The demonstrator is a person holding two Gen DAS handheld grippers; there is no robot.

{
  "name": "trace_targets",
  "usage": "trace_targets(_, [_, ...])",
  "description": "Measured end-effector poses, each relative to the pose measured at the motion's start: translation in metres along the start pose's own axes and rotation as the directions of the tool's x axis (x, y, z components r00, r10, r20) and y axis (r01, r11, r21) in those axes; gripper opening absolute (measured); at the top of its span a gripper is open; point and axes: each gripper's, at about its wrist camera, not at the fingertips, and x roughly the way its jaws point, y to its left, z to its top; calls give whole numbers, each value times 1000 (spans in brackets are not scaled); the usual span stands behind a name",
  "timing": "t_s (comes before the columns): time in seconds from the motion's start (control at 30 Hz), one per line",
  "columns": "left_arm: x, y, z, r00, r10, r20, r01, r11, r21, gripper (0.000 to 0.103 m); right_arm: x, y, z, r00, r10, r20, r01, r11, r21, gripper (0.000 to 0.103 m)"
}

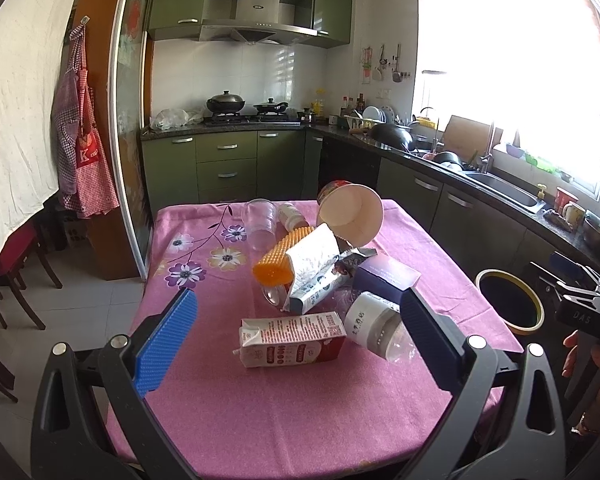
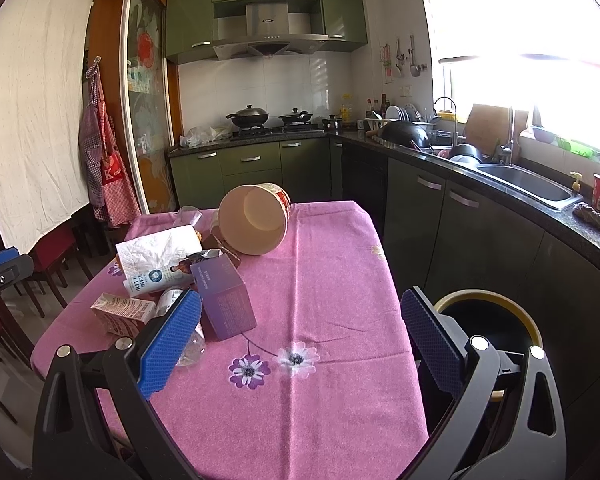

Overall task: Collect trash
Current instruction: 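Grasp the paper noodle cup rim with the right gripper, then carry the noodle cup over the yellow-rimmed bin and release it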

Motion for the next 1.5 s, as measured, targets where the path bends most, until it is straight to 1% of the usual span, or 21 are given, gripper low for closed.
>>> trace_targets(0.1, [23,13,22,1000,16,4,-16,1000,-7,97,23,-10,19,998,64,26,-65,997,28,99])
trace_targets(0.13, [32,18,30,1000,25,8,-25,1000,-3,97,35,-13,26,994,102,23,-103,994,46,99])
trace_targets(0.23, [63,29,55,999,47,5,-47,999,-4,97,82,-16,46,985,170,-41,-167,984,64,99])
trace_targets(0.27, [74,33,62,999,44,3,-44,999,-8,97,97,-15,51,984,173,-52,-170,984,53,99])
trace_targets(0.33, [96,41,76,999,42,-3,-42,999,-20,97,130,-10,59,986,147,-75,-146,989,22,99])
trace_targets(0.4, [119,48,88,999,41,-7,-42,999,-32,97,164,-5,66,982,152,-114,-152,988,10,98])
trace_targets(0.47, [142,52,97,999,48,-8,-48,998,-41,97,197,0,73,982,138,-132,-140,990,-5,93])
trace_targets(0.5, [154,55,101,998,54,-10,-55,997,-46,97,215,3,77,981,124,-151,-128,992,-19,88])
trace_targets(0.53, [166,58,106,998,59,-12,-60,997,-49,97,234,7,80,977,119,-178,-126,992,-31,81])
trace_targets(0.6, [186,62,111,998,65,-12,-65,997,-46,97,268,11,84,970,122,-210,-132,991,-34,71])
trace_targets(0.67, [204,66,115,997,77,-9,-77,996,-44,97,302,15,86,964,105,-243,-120,992,-49,67])
trace_targets(0.7, [211,69,117,997,77,-6,-77,996,-46,97,315,15,84,960,108,-257,-125,991,-50,61])
trace_targets(0.83, [230,81,116,999,44,-9,-45,995,-88,97,357,24,85,957,96,-275,-118,991,-67,50])
trace_targets(0.97, [236,86,110,999,33,-3,-33,994,-102,97,383,34,83,952,90,-292,-116,990,-74,47])
trace_targets(1.03, [237,85,107,1000,24,-8,-24,995,-93,97,388,39,81,954,78,-288,-103,992,-72,33])
trace_targets(1.07, [238,85,105,1000,15,-12,-16,996,-89,97,392,39,81,957,68,-282,-90,994,-66,30])
trace_targets(1.13, [239,84,104,1000,3,-17,-4,996,-86,97,396,38,82,959,63,-277,-78,996,-41,8])
trace_targets(1.2, [239,83,102,1000,-1,-18,0,996,-84,97,399,33,86,952,95,-291,-97,995,10,8])
trace_targets(1.33, [237,85,103,1000,-14,-18,12,996,-91,97,389,17,105,942,116,-315,-110,993,39,5])
trace_targets(1.43, [232,83,105,1000,-22,-8,21,996,-88,97,374,-7,126,919,148,-366,-128,989,78,5])
trace_targets(1.5, [225,82,107,999,-37,6,37,996,-86,97,357,-31,140,900,151,-408,-120,988,102,5])
